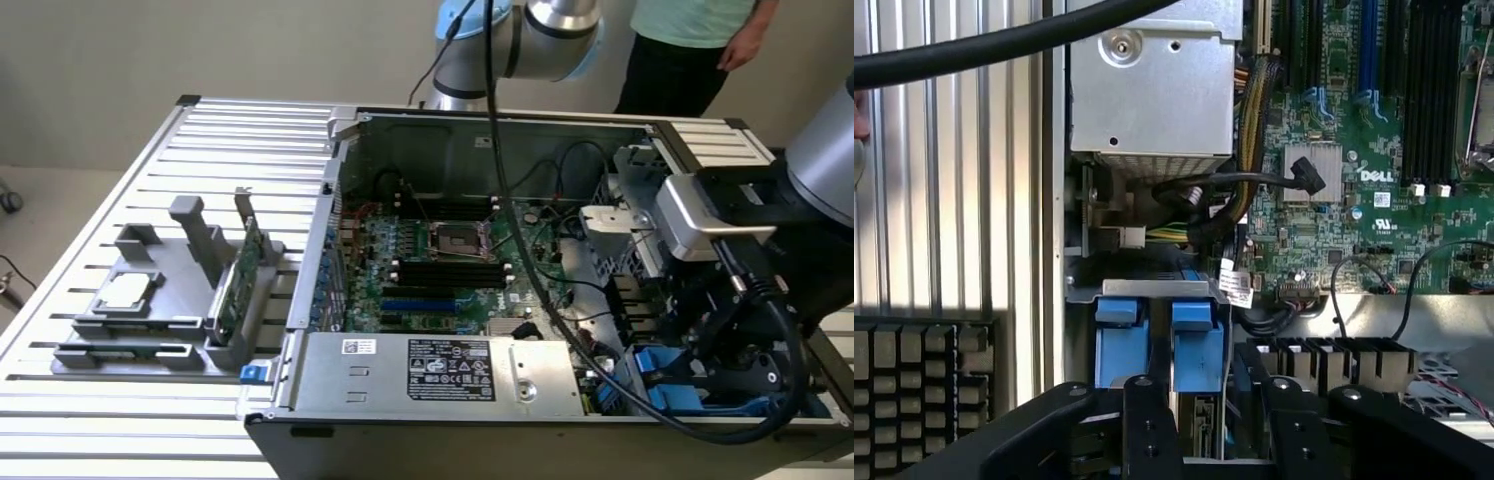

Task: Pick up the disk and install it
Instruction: 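Insert the disk into the insertion slot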

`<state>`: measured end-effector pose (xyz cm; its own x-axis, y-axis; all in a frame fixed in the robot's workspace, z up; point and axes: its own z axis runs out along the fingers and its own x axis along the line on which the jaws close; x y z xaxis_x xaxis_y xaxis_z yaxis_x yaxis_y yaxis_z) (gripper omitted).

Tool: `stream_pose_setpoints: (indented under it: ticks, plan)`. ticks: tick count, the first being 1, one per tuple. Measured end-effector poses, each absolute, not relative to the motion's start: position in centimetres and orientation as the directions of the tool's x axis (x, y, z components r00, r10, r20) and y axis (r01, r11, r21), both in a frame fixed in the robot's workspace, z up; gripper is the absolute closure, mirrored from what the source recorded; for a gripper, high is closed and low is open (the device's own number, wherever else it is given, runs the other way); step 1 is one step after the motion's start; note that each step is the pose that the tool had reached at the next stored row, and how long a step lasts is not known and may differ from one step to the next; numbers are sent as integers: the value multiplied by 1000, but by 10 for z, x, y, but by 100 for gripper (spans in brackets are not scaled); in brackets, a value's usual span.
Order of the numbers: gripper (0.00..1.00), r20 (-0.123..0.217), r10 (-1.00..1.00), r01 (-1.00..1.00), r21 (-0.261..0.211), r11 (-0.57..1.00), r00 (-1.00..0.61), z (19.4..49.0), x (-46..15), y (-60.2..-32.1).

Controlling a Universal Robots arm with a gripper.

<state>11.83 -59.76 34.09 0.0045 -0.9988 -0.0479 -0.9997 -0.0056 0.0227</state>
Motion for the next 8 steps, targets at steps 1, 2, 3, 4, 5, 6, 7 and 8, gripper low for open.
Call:
stream_pose_setpoints:
  ticks: [1,2,3,4,5,6,7,8]
  plan:
    - [61,-48,-999,-1000,23,-6,5,342,120,-598]
    - [61,-48,-999,-1000,23,-6,5,344,122,-598]
    - [61,-47,-999,-1000,23,-6,5,345,124,-598]
    - [61,-47,-999,-1000,23,-6,5,345,126,-597]
    - [61,-47,-999,-1000,23,-6,5,345,127,-597]
    - [61,-47,-999,-1000,23,-6,5,345,129,-597]
    - [64,-47,-999,-1000,23,-7,5,345,130,-597]
    - [70,-47,-999,-1000,23,-7,6,345,131,-596]
